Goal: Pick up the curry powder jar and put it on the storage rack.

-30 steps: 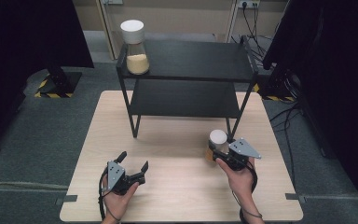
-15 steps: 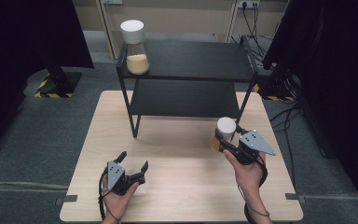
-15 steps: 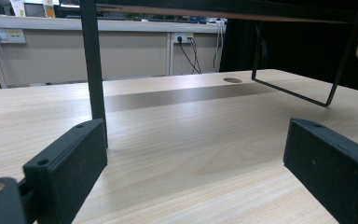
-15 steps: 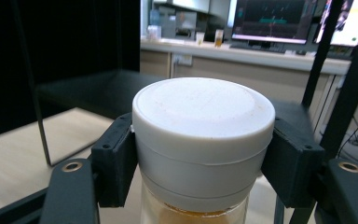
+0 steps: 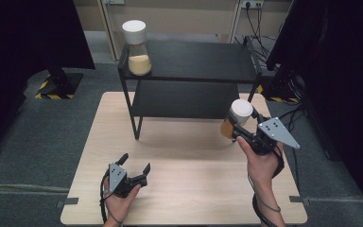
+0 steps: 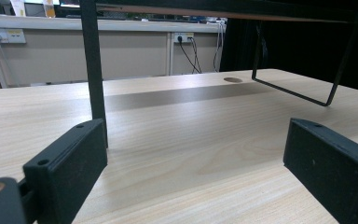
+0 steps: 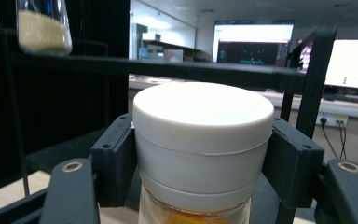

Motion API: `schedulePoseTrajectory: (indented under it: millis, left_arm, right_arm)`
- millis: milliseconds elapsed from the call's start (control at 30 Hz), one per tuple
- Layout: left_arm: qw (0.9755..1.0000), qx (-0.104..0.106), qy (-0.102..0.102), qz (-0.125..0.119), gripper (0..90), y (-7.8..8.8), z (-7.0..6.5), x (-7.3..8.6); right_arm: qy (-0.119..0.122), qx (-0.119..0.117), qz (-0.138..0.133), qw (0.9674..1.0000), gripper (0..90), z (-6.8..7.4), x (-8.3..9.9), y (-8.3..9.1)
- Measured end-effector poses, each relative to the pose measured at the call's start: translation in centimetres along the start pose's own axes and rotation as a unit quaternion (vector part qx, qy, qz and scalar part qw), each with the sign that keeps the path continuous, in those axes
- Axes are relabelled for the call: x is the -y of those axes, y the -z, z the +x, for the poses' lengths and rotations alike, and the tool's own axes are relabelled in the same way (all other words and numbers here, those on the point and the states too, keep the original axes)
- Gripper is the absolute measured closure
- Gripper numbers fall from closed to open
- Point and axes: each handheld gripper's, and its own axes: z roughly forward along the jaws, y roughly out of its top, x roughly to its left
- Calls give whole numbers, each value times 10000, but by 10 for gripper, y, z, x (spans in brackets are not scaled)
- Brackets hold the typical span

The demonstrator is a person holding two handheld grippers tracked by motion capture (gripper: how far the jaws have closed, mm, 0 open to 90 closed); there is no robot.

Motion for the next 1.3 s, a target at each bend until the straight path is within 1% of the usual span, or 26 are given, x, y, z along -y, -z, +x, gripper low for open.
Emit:
schedulePoseTrajectory:
  millis: [133,300,800,1300]
  left_arm:
    - [10000,-3,41,0,58,0,1,0]
    - [10000,-4,10,-1,58,0,0,0]
    - [10000,-14,31,20,58,-1,0,-1]
    - [10000,-7,32,27,58,-1,0,-1]
  right_arm:
    - [33,21,-63,10000,339,0,-9,-2]
    - [57,30,-100,9999,339,0,-18,-4]
    - [59,117,-289,9995,339,2,-38,-11]
    - [140,190,-424,9988,340,5,-62,-20]
